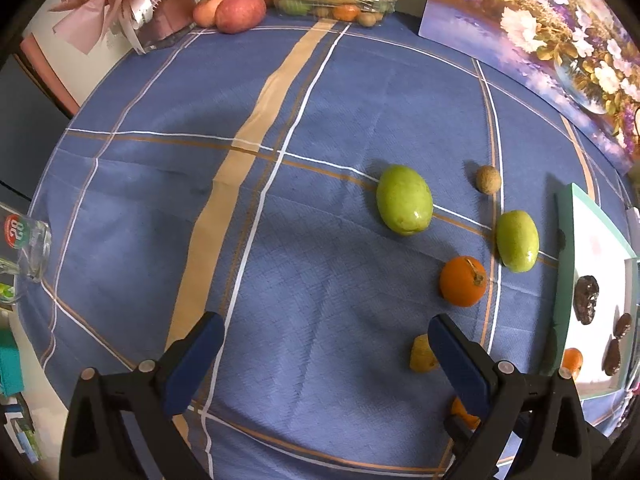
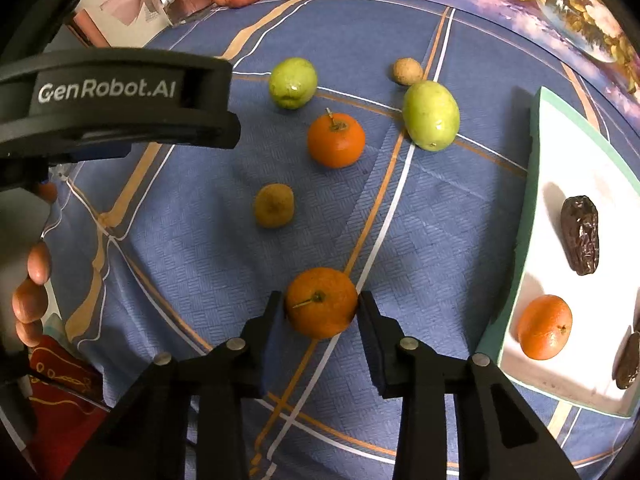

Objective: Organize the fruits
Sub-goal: 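Grasp an orange with the right tool while the left tool reaches a small brown fruit, then grasp the small brown fruit with the left tool while the right tool lifts the orange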

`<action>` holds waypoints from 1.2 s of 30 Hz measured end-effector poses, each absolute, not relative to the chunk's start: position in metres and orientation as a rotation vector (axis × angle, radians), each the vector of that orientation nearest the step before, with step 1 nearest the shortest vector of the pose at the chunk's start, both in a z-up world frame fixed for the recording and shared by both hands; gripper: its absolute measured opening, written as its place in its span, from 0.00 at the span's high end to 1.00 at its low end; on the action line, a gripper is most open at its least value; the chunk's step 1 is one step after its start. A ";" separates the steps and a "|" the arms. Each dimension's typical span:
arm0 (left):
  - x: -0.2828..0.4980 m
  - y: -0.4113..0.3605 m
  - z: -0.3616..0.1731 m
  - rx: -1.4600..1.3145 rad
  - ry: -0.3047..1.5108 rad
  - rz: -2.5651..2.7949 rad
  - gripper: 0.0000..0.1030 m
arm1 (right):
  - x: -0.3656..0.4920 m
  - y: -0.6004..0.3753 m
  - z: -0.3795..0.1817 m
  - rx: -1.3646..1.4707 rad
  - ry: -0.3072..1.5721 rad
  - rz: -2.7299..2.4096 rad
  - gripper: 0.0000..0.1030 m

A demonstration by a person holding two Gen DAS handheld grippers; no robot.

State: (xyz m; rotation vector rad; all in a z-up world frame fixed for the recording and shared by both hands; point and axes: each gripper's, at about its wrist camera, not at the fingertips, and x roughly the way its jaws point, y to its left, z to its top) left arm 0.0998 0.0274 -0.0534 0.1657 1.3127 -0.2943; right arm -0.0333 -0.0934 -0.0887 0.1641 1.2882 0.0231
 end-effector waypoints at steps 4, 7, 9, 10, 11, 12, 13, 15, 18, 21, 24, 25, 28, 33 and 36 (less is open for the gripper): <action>0.100 0.026 -0.051 0.153 1.319 -0.311 0.00 | -0.035 -0.097 -0.086 0.171 1.278 0.010 0.64; 0.098 0.024 -0.051 0.136 1.326 -0.324 0.00 | -0.039 -0.109 -0.083 0.179 1.273 -0.016 0.64; 0.096 0.023 -0.050 0.124 1.331 -0.335 0.00 | -0.042 -0.117 -0.081 0.191 1.266 -0.028 0.64; 0.095 0.022 -0.050 0.119 1.334 -0.341 0.01 | -0.043 -0.120 -0.080 0.195 1.262 -0.035 0.64; 0.094 0.021 -0.050 0.114 1.337 -0.350 0.01 | -0.043 -0.123 -0.078 0.200 1.256 -0.044 0.64; 0.093 0.021 -0.051 0.110 1.339 -0.356 0.01 | -0.045 -0.126 -0.077 0.204 1.253 -0.049 0.64; 0.092 0.019 -0.050 0.105 1.341 -0.363 0.01 | -0.046 -0.126 -0.075 0.209 1.250 -0.055 0.64; 0.091 0.017 -0.050 0.089 1.348 -0.386 0.02 | -0.048 -0.133 -0.072 0.222 1.242 -0.068 0.64; 0.086 0.010 -0.050 0.095 1.349 -0.412 0.08 | -0.053 -0.146 -0.068 0.245 1.227 -0.085 0.64; 0.083 0.002 -0.052 0.093 1.363 -0.445 0.14 | -0.059 -0.158 -0.063 0.274 1.208 -0.106 0.64; 0.079 -0.006 -0.054 0.095 1.380 -0.468 0.28 | -0.065 -0.172 -0.058 0.312 1.189 -0.125 0.64; 0.078 -0.009 -0.055 0.102 1.384 -0.474 0.34 | -0.067 -0.176 -0.055 0.330 1.181 -0.121 0.64; 0.074 -0.017 -0.058 0.120 1.395 -0.490 0.48 | -0.070 -0.182 -0.054 0.334 1.167 -0.141 0.64; 0.070 -0.025 -0.064 0.153 1.409 -0.495 0.63 | -0.074 -0.179 -0.041 0.356 1.140 -0.142 0.64; 0.067 -0.028 -0.068 0.175 1.412 -0.485 0.66 | -0.077 -0.180 -0.038 0.365 1.124 -0.139 0.64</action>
